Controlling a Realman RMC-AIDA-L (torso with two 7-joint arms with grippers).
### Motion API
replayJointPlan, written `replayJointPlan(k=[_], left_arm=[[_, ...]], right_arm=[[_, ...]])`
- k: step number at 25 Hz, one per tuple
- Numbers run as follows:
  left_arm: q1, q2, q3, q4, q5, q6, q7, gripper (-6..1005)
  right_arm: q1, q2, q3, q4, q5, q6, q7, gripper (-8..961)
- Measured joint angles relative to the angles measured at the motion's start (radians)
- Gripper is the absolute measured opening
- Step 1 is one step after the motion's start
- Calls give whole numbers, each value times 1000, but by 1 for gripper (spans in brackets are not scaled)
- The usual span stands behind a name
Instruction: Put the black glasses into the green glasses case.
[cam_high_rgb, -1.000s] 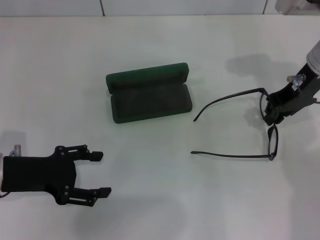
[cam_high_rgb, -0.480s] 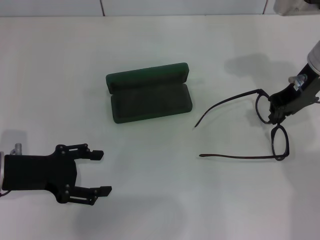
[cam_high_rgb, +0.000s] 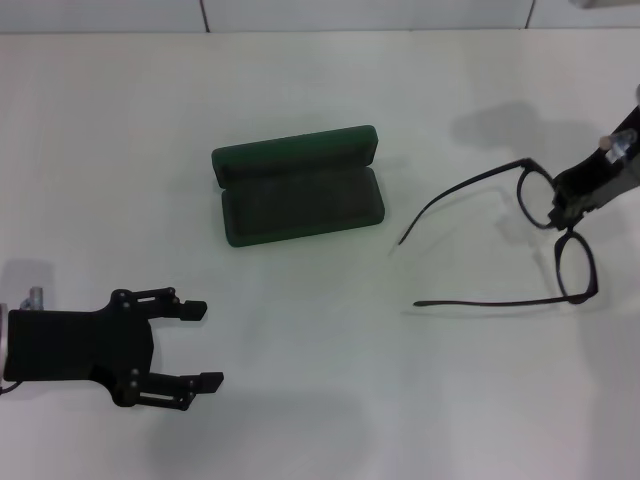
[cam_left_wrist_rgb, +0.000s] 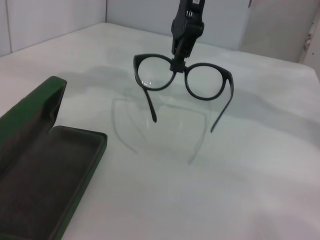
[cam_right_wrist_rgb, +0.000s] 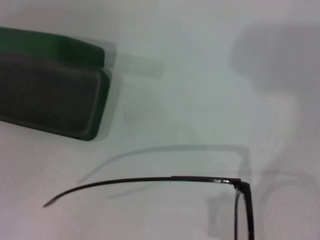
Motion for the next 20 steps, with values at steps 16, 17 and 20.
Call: replayJointPlan(k=[16,17,20], left_arm=[[-65,-15,0,-135,-6,12,-133,870],[-70,-14,0,-142,-7,12,-140,870],[-80,-19,-3,-161,-19,12,-158,870]], right_arm=[[-156,-9,190,-167,54,55,-396,39],[-166,-9,193,-173,68,69,-419,39],[-207,-4,223,-218,142,104,-509,39]])
